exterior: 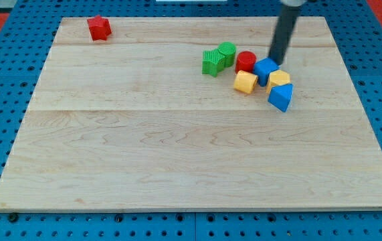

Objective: Slide the green star above the green circle

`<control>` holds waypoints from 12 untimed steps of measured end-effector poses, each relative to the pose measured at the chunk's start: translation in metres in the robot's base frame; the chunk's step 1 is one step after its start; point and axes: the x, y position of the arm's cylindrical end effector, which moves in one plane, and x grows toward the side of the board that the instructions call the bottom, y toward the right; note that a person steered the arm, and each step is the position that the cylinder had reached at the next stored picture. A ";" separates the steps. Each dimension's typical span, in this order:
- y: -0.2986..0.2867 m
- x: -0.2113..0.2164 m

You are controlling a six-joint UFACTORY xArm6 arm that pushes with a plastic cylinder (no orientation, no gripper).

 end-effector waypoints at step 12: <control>-0.214 -0.065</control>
